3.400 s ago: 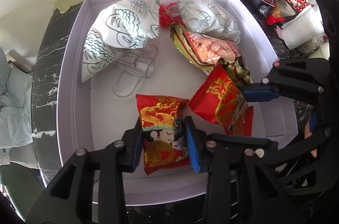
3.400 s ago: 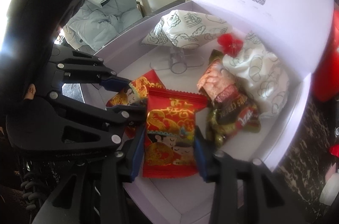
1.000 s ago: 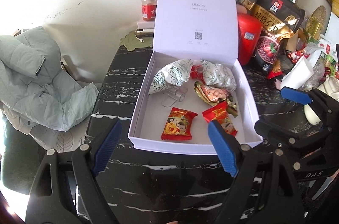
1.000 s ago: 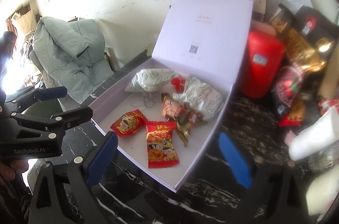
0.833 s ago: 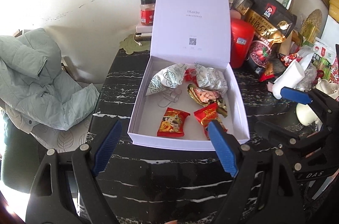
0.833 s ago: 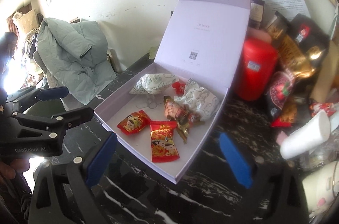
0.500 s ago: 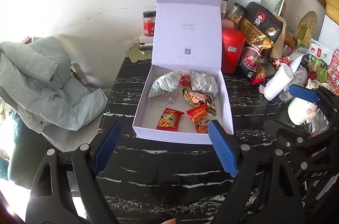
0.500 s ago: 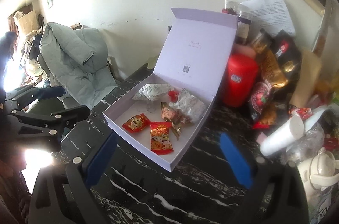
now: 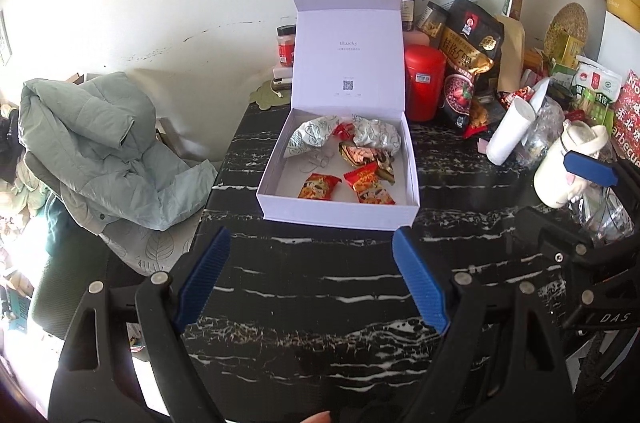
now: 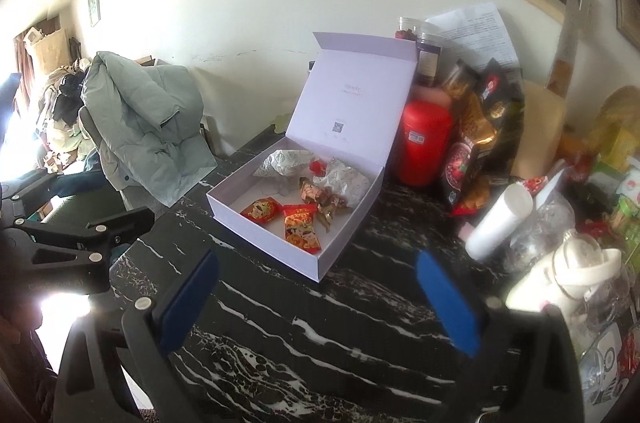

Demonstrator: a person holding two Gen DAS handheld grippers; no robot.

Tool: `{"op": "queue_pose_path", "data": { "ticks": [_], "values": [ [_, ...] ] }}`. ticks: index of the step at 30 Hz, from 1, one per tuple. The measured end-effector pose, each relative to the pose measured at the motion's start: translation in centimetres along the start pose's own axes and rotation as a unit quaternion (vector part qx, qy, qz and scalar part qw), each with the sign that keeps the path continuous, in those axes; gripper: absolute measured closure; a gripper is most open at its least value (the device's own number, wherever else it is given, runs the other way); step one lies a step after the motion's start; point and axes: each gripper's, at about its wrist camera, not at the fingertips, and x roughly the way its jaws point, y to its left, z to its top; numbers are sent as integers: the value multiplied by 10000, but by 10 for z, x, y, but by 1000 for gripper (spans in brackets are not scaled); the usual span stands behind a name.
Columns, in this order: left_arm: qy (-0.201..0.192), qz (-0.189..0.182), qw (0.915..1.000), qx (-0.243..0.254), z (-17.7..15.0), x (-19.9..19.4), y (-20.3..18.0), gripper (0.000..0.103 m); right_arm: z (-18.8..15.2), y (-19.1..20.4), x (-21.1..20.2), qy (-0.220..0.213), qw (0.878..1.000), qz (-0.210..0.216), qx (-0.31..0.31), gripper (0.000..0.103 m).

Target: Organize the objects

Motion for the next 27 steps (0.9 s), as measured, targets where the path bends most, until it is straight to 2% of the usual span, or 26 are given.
{"op": "queue_pose_path", "data": {
  "ticks": [4,12,17,22,27],
  "values": [
    [-38,39,10000,46,-15,-7,-8,20,-19,0,-4,89,9999,-65,40,3],
    [135,-78,9998,77,-42,-3,-20,20,-47,2,-7,198,9997,-116,-6,3],
    [273,-94,9996,-21,-57,5,-17,20,-61,6,-2,283,9995,39,-105,3],
    [427,-74,9991,1,-65,12,-17,20,-66,13,1,288,9993,105,-197,3],
    [397,-83,9992,-39,-67,12,-16,20,-65,15,2,283,9994,108,-191,3]
  ]
}}
